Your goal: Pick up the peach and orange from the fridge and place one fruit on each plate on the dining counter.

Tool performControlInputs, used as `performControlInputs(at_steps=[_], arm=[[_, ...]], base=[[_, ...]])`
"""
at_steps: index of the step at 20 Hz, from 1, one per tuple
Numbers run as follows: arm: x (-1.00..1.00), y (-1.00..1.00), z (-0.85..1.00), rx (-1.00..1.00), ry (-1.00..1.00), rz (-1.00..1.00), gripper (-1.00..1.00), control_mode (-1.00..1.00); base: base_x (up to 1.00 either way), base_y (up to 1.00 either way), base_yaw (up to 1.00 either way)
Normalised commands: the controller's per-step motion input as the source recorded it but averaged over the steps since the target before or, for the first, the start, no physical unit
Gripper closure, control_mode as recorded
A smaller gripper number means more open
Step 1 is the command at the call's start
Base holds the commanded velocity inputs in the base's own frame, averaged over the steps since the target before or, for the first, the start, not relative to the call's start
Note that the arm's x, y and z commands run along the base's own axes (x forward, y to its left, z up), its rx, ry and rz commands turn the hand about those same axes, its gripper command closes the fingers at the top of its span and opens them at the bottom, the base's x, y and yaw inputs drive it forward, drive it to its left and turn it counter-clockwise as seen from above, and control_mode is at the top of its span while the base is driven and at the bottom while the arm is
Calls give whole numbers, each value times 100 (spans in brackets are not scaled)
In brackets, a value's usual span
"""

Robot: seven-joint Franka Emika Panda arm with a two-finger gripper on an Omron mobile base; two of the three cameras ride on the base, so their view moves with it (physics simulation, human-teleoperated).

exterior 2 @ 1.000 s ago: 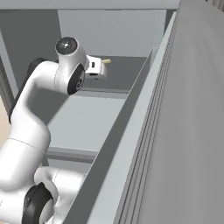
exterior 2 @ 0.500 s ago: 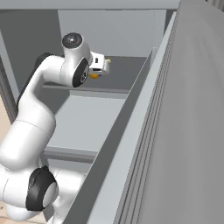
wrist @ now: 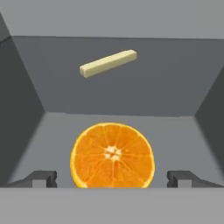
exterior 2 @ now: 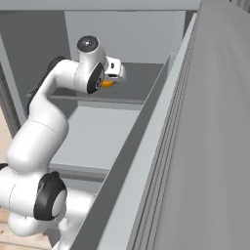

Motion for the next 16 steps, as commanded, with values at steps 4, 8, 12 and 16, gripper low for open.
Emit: performControlInputs(at_steps=[4, 8, 12, 16], arm=[[18, -1, -19, 0, 0, 0, -100, -100], [7, 0, -18, 0, 0, 0, -100, -100], [4, 0, -15, 0, 0, 0, -100, -100], [6, 0, -13, 0, 0, 0, -100, -100]], base=[[0, 0, 0], [0, 0, 0], [0, 0, 0], [0, 0, 0]])
